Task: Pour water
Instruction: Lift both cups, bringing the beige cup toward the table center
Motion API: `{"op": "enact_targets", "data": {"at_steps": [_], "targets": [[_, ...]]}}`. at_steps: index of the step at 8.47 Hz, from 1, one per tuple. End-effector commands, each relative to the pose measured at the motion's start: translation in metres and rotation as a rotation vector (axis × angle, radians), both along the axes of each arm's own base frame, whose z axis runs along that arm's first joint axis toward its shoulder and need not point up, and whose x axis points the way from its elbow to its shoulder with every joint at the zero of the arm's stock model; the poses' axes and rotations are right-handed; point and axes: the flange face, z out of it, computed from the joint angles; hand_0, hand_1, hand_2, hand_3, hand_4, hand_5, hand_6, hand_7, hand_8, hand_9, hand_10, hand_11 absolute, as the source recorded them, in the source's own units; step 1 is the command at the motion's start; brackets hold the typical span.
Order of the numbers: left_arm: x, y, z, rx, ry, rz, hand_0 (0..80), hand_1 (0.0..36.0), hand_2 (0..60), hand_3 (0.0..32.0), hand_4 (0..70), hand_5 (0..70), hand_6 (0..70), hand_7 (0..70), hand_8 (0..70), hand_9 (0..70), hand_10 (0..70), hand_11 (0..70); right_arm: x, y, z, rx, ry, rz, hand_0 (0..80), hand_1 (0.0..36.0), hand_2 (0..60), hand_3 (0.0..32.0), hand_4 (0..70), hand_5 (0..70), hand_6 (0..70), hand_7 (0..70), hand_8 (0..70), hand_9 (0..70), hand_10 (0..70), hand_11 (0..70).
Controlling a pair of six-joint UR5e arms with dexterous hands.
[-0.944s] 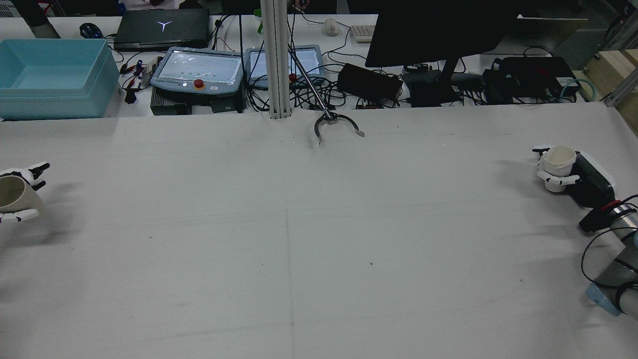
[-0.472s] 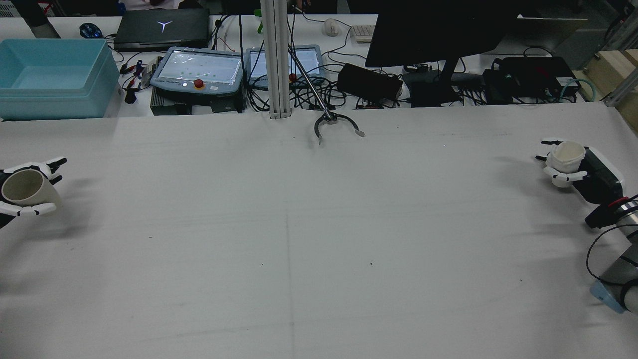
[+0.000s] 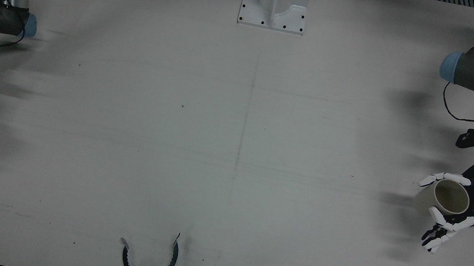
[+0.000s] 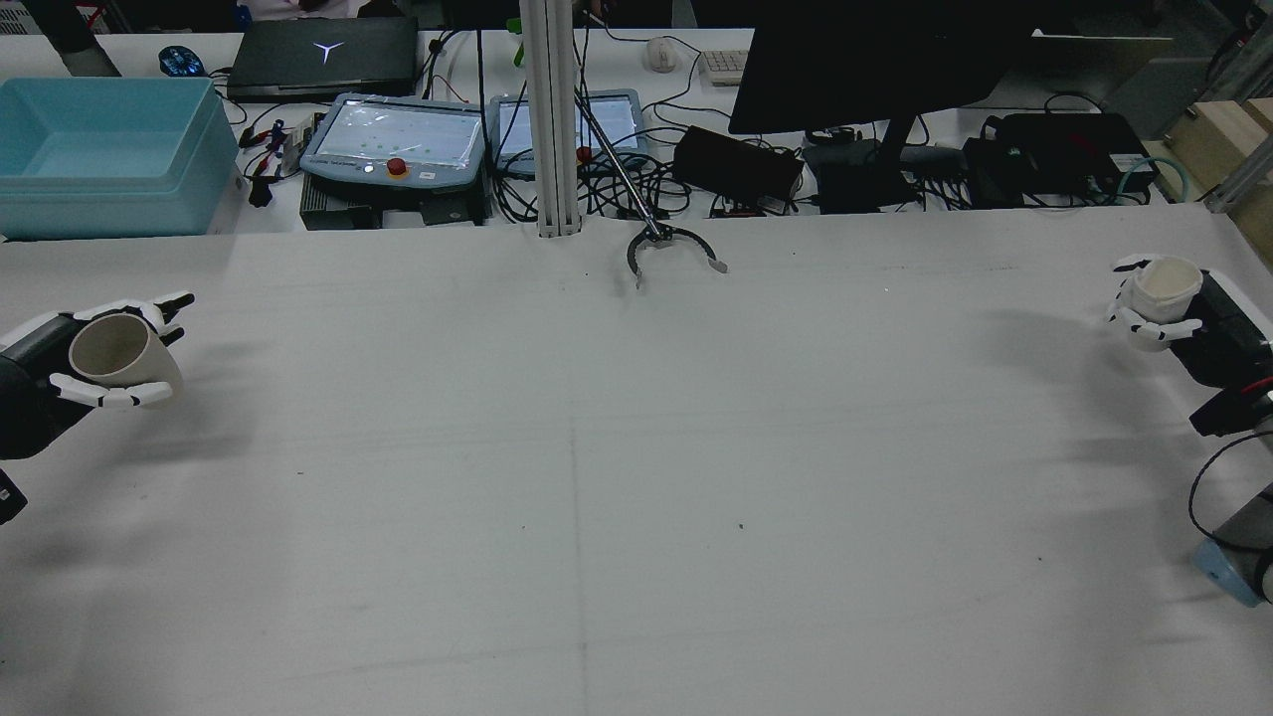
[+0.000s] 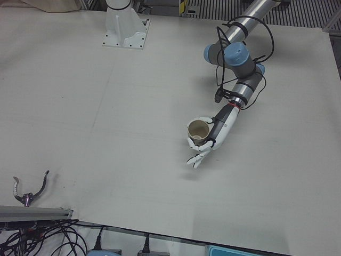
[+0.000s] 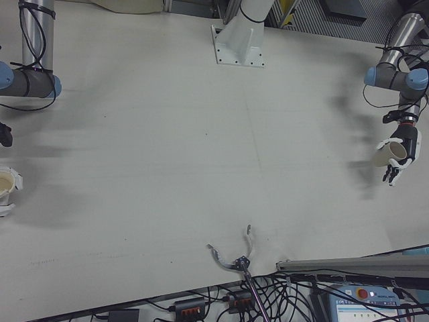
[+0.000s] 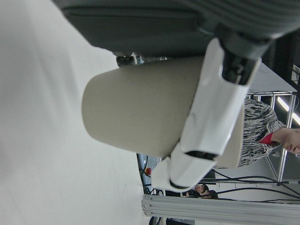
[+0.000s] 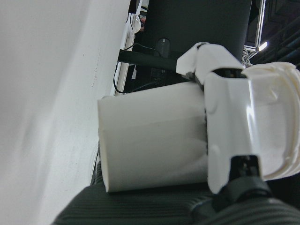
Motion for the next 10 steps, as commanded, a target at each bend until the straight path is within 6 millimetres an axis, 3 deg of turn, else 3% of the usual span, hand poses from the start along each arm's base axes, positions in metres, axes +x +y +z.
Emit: {"op": "enact_targets", "data": {"at_steps": [1,4,6,10], "targets": [[0.017,-0.009,-0.049,0.027,0.016,0.014,80.0,36.0,60.0,0.0,37.4,70.0,17.7,12.0,10.7,4.0,6.0,12.9,0.009,-0.005,-0.039,-0.015,0.006,0.015,80.0,36.0,59.6,0.0,43.2,30.6,70.0,70.0,70.0,70.0,36.3,54.2],[0.089,-0.011,-0.110,0.041,0.025,0.105,80.0,36.0,60.0,0.0,37.3,70.0,17.5,11.6,10.7,4.0,5.7,12.6,-0.001,-0.026,-0.094,0.009,-0.003,0.012,80.0,36.0,60.0,0.0,44.4,31.0,70.0,70.0,70.0,70.0,36.2,54.1],[0.135,-0.003,-0.129,0.042,0.026,0.166,80.0,36.0,60.0,0.0,37.3,70.0,17.7,11.5,10.9,4.2,6.0,13.1,-0.008,-0.035,-0.133,0.017,0.001,0.009,80.0,36.0,60.0,0.0,44.5,31.5,70.0,70.0,70.0,70.0,36.9,55.1],[0.147,-0.012,-0.131,0.031,0.022,0.168,80.0,36.0,60.0,0.0,37.7,70.0,18.0,11.7,11.1,4.4,6.2,13.3,-0.021,-0.047,-0.238,0.063,0.038,0.000,80.0,36.0,60.0,0.0,43.0,31.5,70.0,70.0,70.0,70.0,34.8,52.6]]}}
